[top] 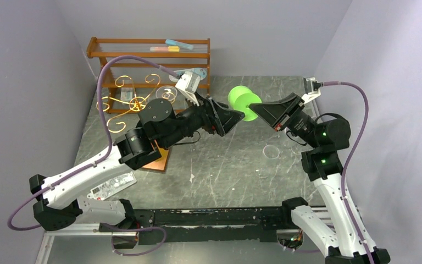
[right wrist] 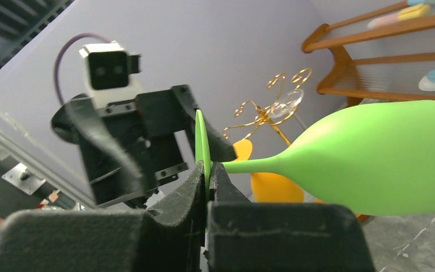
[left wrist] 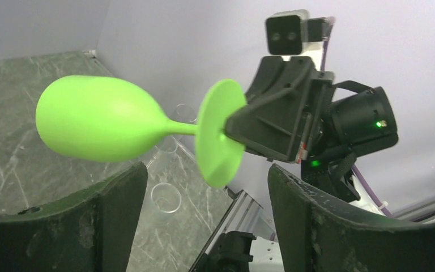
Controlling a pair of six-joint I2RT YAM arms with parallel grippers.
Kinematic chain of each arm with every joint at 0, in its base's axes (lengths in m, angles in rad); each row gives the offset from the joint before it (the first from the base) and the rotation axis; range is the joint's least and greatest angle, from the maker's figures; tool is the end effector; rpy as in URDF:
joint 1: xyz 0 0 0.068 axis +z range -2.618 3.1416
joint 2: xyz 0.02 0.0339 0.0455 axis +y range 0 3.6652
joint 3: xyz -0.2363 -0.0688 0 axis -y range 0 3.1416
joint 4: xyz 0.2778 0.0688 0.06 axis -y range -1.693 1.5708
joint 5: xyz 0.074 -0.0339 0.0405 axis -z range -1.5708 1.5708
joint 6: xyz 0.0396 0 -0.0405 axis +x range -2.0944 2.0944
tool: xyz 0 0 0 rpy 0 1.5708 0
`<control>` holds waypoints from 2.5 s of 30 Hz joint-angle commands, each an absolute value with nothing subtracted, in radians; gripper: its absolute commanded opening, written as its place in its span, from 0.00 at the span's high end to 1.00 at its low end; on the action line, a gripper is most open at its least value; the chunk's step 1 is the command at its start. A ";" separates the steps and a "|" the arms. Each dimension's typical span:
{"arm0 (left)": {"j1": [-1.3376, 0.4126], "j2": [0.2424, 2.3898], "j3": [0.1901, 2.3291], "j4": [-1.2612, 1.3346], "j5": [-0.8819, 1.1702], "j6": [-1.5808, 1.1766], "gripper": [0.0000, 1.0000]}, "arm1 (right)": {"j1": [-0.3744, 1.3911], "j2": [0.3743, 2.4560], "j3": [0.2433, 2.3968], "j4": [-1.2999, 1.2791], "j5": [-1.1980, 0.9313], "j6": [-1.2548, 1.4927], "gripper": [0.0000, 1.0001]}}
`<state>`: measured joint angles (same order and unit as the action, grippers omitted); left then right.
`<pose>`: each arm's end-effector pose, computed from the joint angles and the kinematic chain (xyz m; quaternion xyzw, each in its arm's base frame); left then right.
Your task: Place the wine glass upside down on the wine glass rack
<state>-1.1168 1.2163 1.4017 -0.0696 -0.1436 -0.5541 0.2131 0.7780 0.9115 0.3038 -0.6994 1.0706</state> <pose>0.1421 -0.2783 0.4584 0.1327 0.6521 -0.5204 0.5351 0.2033 0.0701 0.4200 -0.0532 0.5789 0.6218 0.5247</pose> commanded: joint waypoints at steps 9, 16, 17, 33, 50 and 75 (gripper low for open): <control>-1.023 1.229 1.397 -0.014 0.140 -0.734 0.53 | 0.209 0.778 0.890 0.419 -0.818 1.083 1.00; -0.954 1.212 1.352 0.070 0.227 -0.824 0.65 | 0.210 0.778 0.876 0.440 -0.853 1.075 1.00; -0.946 1.221 1.355 0.074 0.248 -0.832 0.65 | 0.209 0.780 0.876 0.442 -0.858 1.075 1.00; -0.893 1.297 1.461 0.002 0.430 -0.719 0.94 | 0.209 0.801 0.907 0.311 -0.850 0.986 1.00; -0.577 1.393 1.767 -0.061 0.654 -0.637 0.95 | 0.210 0.718 0.956 0.229 -0.657 0.871 0.08; 0.460 1.270 1.306 0.467 0.885 -1.304 0.95 | 0.209 0.738 0.954 0.158 -0.643 0.824 0.09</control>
<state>0.3939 1.3201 1.4178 0.3534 0.8551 -1.1313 0.2131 0.7368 0.9409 0.1577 -0.6407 0.8310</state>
